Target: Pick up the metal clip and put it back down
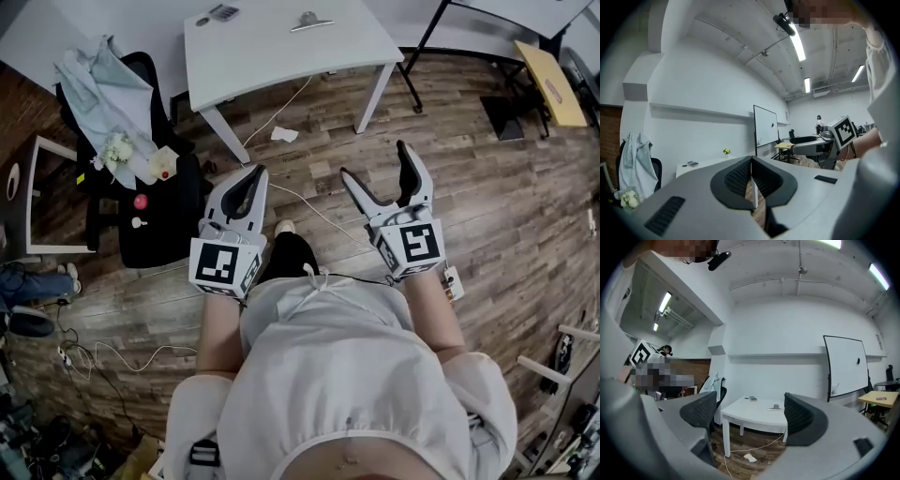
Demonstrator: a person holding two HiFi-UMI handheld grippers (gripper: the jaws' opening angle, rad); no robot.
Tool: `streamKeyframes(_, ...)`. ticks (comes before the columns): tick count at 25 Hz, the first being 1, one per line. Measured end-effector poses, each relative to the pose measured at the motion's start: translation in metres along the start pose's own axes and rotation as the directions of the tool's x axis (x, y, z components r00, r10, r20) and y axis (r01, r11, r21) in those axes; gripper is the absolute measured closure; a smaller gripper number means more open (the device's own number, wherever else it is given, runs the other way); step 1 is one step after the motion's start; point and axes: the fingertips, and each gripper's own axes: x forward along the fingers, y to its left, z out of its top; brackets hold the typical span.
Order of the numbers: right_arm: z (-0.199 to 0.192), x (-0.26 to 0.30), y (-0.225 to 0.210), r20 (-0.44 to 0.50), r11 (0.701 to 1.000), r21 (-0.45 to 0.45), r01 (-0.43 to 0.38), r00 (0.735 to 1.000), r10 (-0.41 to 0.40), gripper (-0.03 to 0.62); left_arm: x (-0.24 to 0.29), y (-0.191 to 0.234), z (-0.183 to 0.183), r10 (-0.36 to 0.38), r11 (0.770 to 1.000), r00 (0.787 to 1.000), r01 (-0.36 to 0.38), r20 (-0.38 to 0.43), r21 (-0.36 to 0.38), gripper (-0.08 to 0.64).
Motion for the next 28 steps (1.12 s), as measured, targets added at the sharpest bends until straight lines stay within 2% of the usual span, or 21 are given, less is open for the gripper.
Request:
streamKeyframes(5, -0.007, 0.043, -0.015, -0.022, 1.000, 0.006, 0.001, 1.000, -0.001, 0.147, 0.030, 0.031, -0.007, 0.010, 1.000, 1.000, -0.010, -0.017, -0.007, 0.541)
streamKeyframes(10, -0.015, 0.105, -0.037, -0.038, 1.000, 0.012, 0.006, 0.999, -0.005, 0.147, 0.085, 0.076, -0.012, 0.001, 1.000, 1.000, -0.001, -0.023, -0.014, 0.541)
streamKeyframes(15, -0.022, 0.187, -0.064, -0.060, 1.000, 0.019, 0.023, 0.998, -0.022, 0.147, 0.150, 0.134, -0.013, -0.019, 1.000, 1.000, 0.018, -0.018, -0.021, 0.541)
streamKeyframes(20, -0.016, 0.281, -0.093, -0.083, 0.999, 0.012, 0.052, 0.995, -0.051, 0.147, 0.215, 0.210, -0.004, -0.021, 0.999, 1.000, 0.021, 0.003, -0.041, 0.541)
streamKeyframes(25, -0.017, 0.364, -0.121, -0.110, 0.995, 0.021, 0.096, 0.990, -0.093, 0.147, 0.274, 0.262, 0.005, -0.075, 0.997, 0.997, 0.075, 0.022, 0.020, 0.541)
streamKeyframes(28, -0.027, 0.402, -0.133, -0.149, 0.994, 0.031, 0.105, 0.984, -0.100, 0.147, 0.305, 0.287, -0.001, -0.087, 0.996, 0.996, 0.087, -0.003, 0.010, 0.541)
